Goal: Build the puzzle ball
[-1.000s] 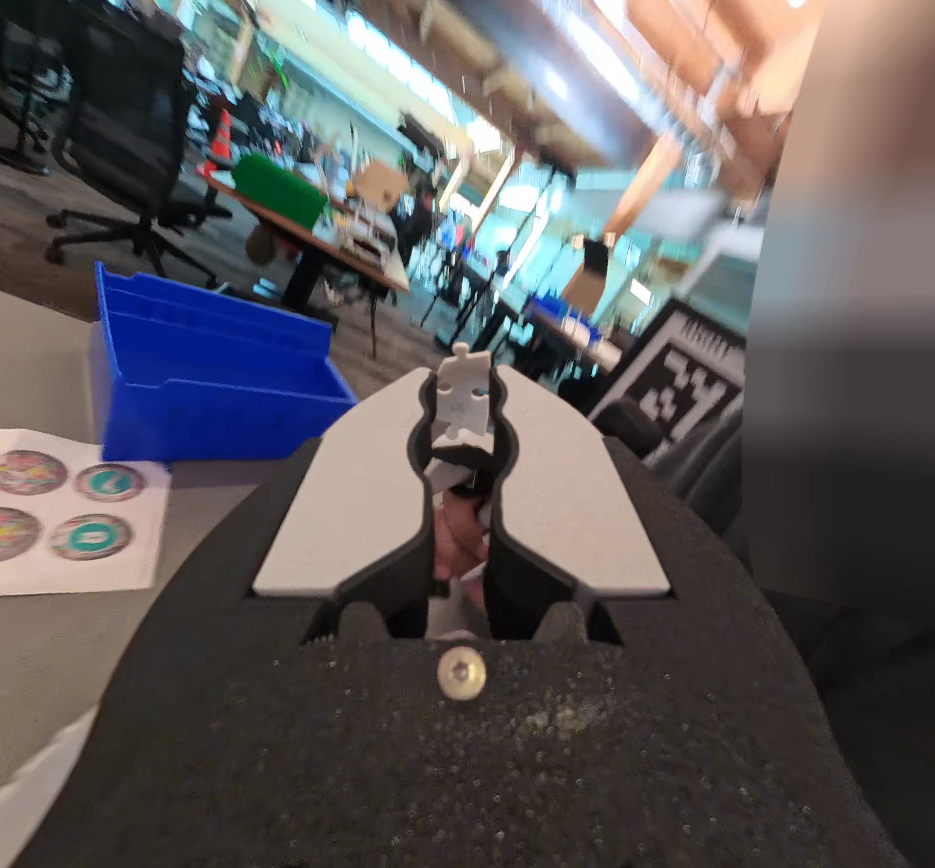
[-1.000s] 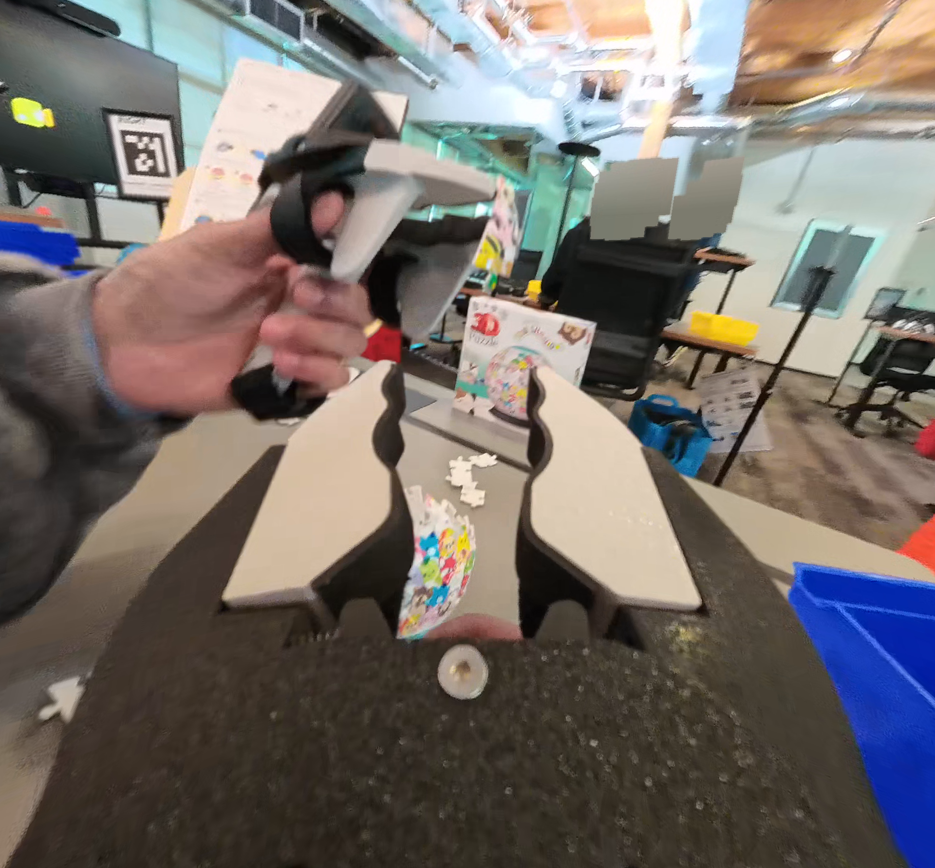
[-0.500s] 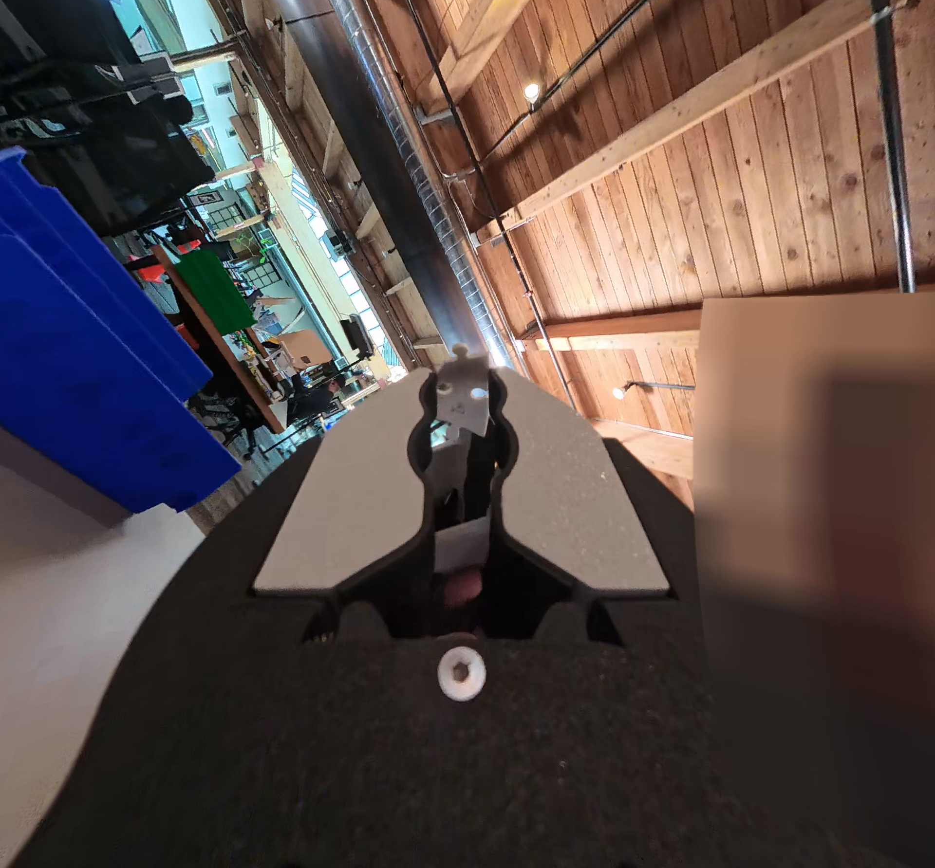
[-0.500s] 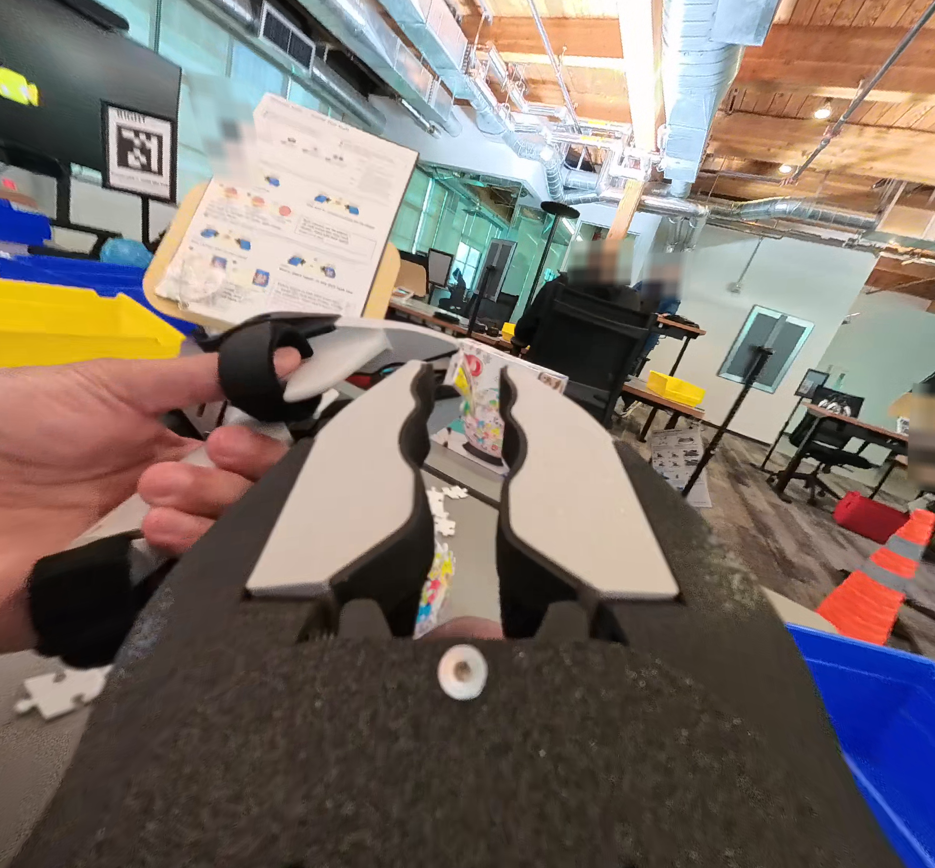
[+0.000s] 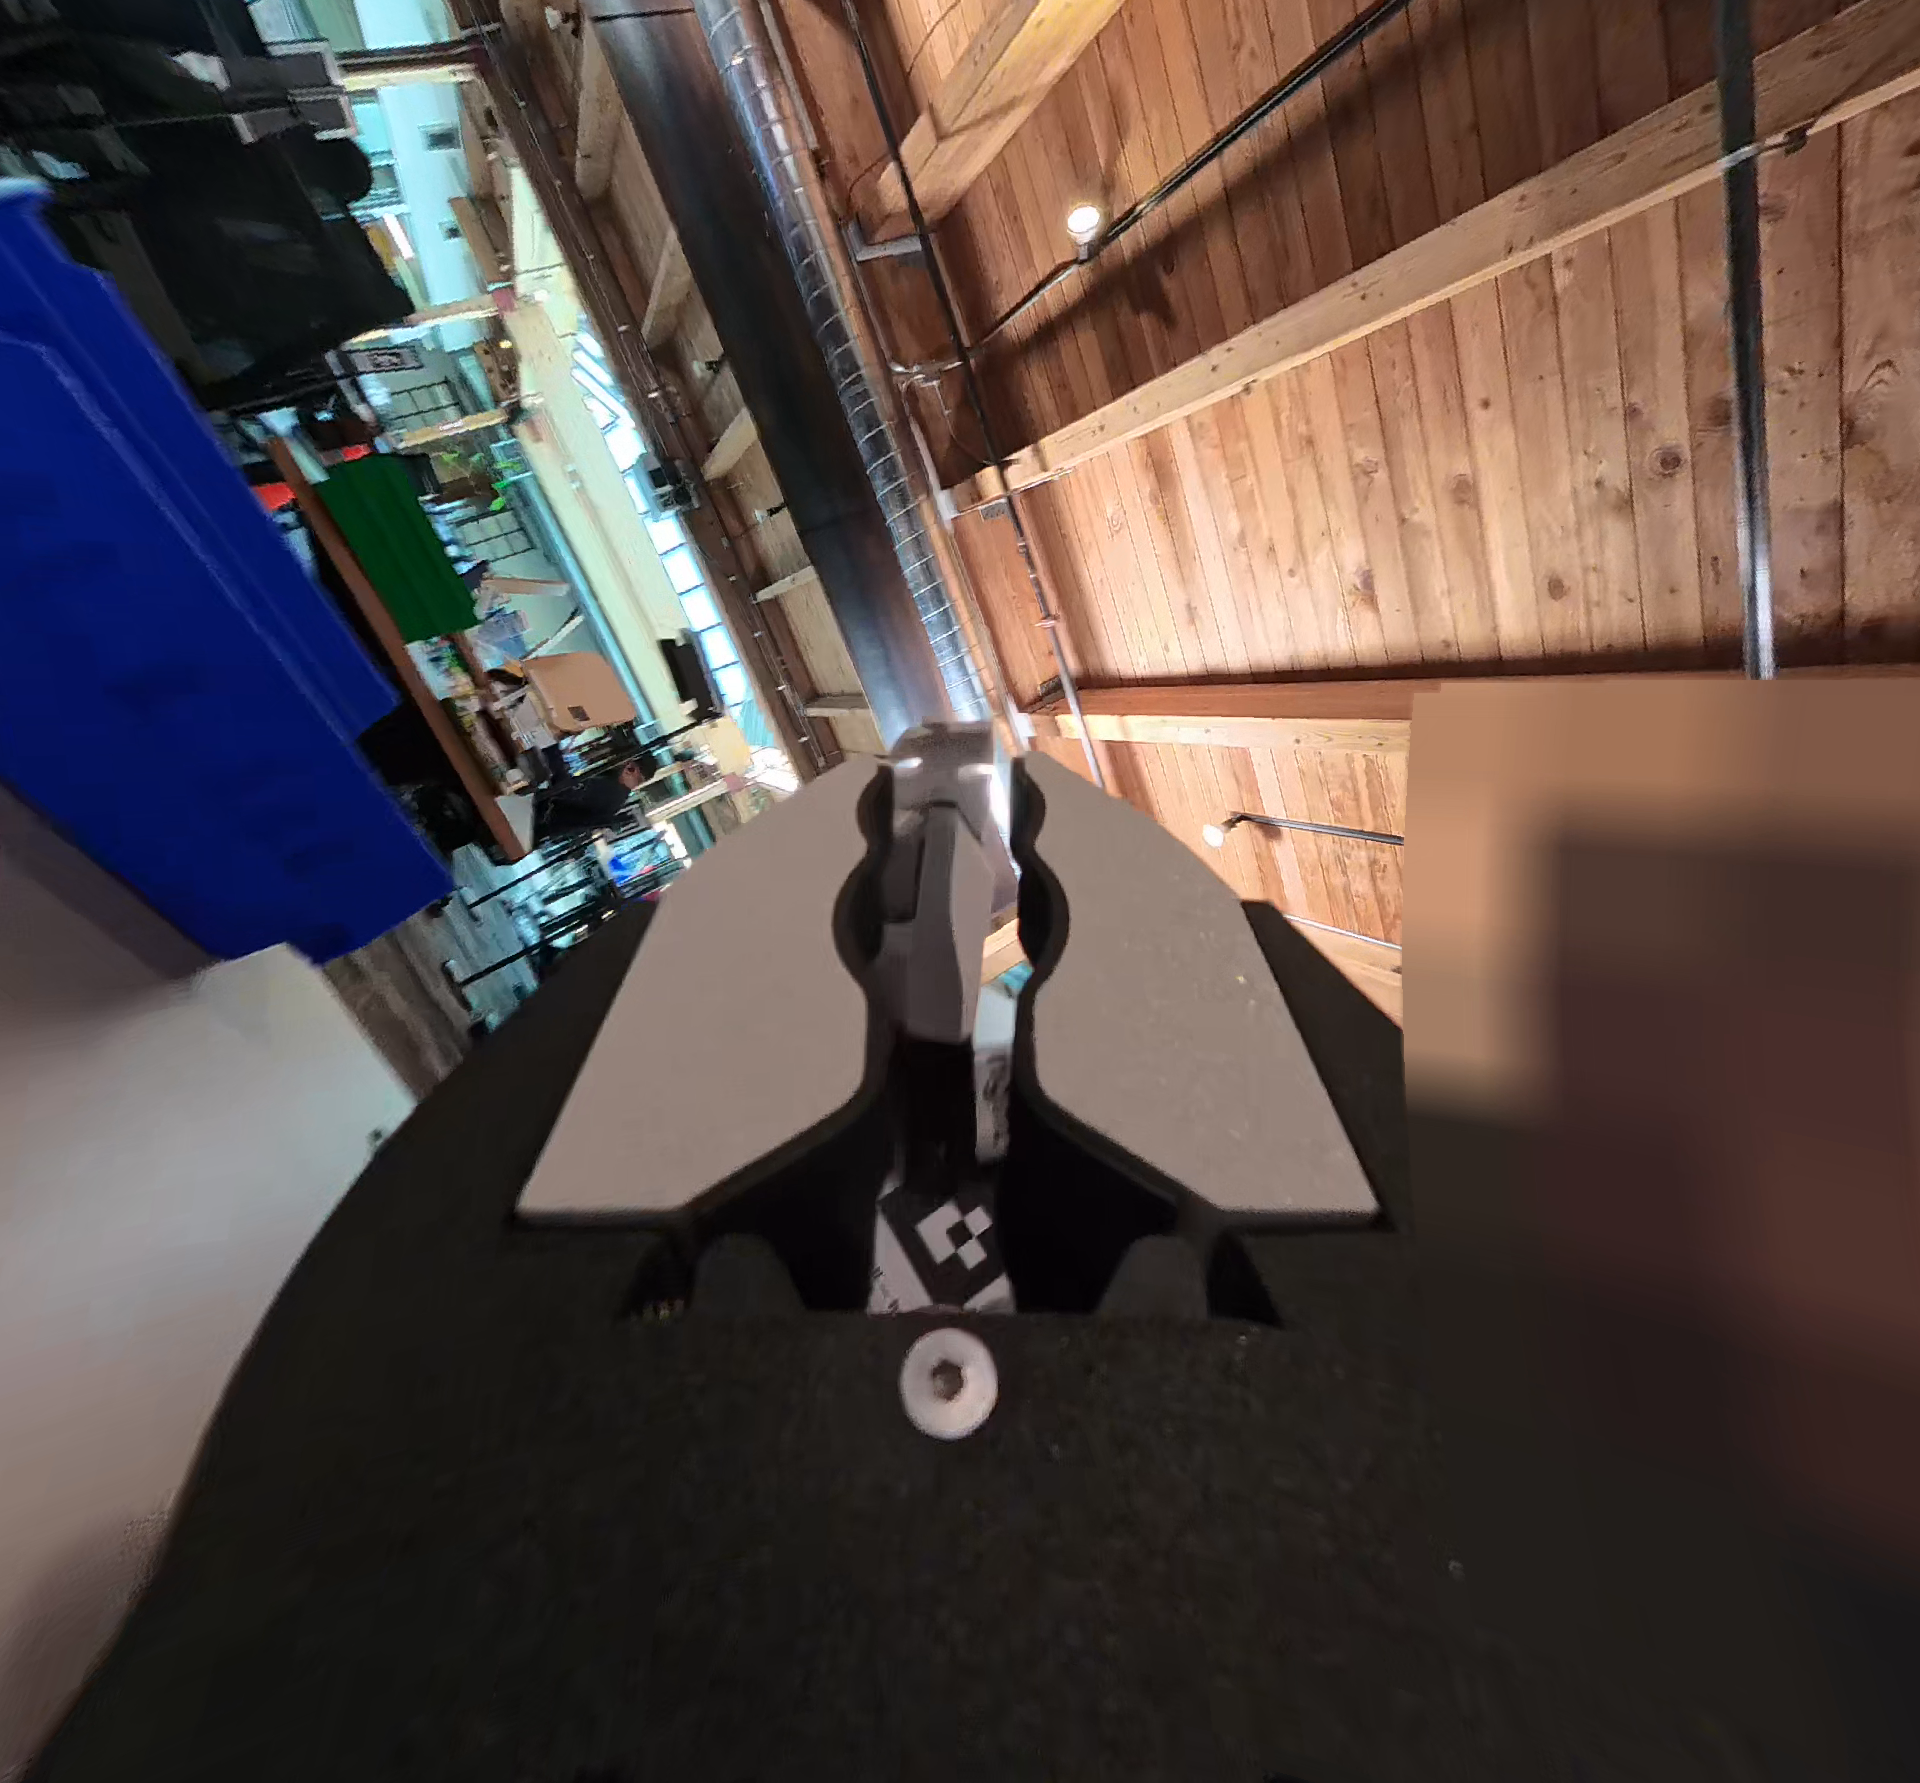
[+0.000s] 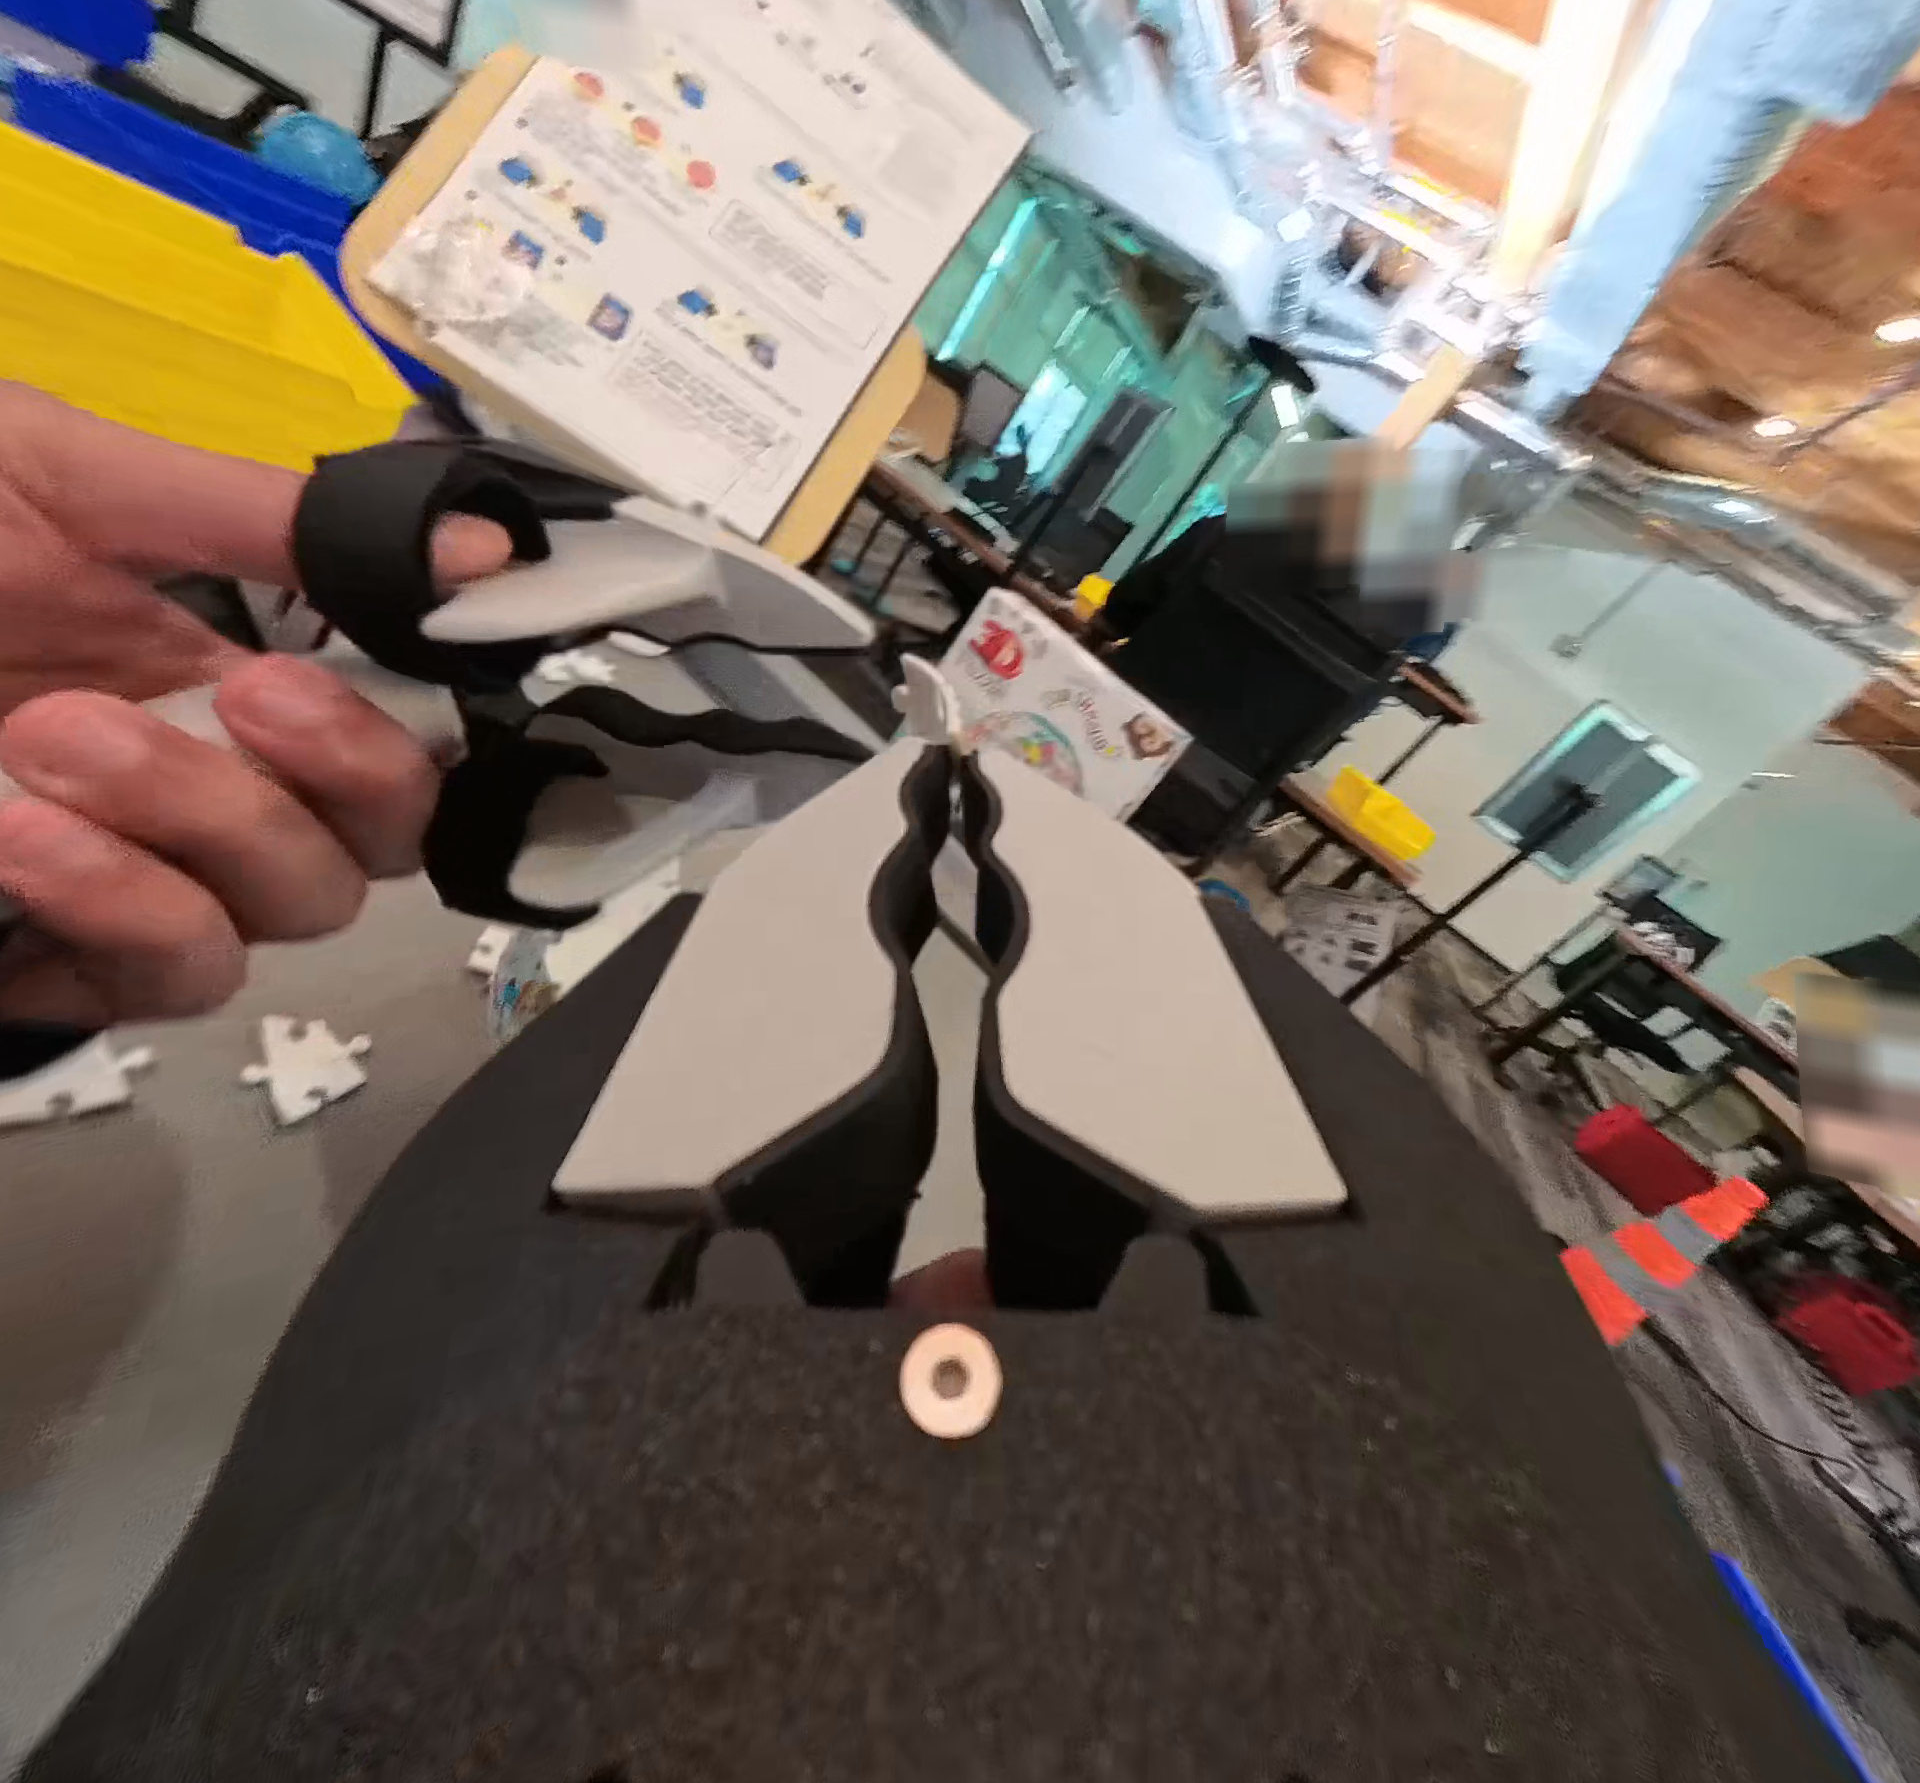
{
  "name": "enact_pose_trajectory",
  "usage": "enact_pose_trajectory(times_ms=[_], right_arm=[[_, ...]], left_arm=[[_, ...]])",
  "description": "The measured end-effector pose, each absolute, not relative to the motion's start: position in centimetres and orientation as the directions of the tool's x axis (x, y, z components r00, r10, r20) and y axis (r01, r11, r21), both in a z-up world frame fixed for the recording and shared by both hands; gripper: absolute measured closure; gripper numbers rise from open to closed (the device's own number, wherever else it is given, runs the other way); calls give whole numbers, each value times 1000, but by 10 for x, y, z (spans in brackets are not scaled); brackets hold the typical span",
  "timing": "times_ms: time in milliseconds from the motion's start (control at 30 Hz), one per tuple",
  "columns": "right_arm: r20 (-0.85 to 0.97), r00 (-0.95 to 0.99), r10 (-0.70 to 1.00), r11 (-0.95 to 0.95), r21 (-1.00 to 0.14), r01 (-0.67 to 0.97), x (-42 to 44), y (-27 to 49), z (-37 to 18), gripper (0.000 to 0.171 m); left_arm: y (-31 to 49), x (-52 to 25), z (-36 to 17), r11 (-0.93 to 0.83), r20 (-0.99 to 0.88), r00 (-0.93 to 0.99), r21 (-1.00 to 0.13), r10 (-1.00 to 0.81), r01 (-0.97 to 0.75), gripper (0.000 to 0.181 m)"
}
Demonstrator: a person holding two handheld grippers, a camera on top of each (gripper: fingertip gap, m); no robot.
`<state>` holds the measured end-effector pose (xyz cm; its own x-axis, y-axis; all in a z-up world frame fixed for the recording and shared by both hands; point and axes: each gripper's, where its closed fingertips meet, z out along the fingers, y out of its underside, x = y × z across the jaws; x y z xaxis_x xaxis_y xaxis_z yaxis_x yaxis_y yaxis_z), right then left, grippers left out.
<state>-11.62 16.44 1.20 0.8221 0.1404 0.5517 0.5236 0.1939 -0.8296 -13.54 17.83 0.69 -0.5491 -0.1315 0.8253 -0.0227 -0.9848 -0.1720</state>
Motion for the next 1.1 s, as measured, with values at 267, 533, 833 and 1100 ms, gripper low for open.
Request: enact_pose_trajectory(times_ms=[267,533,833,1100], right_arm=[[437,542,718,-165,-650,742,-75,193,15,169],[110,310,944,-285,-201,937,-101,273,-49,169],[-82,186,979,-189,-35,981,-127,308,-94,169],[-19,94,995,-94,-371,924,-134,313,-64,169]], left_arm=[[217,-195,-54,-671,701,-67,-703,-710,-235,155],[260,-215,-61,-411,395,118,-846,-911,-341,147],[297,-165,-91,-299,305,67,-829,-950,-472,158],[300,-128,-87,-293,361,-99,-864,-927,-409,178]])
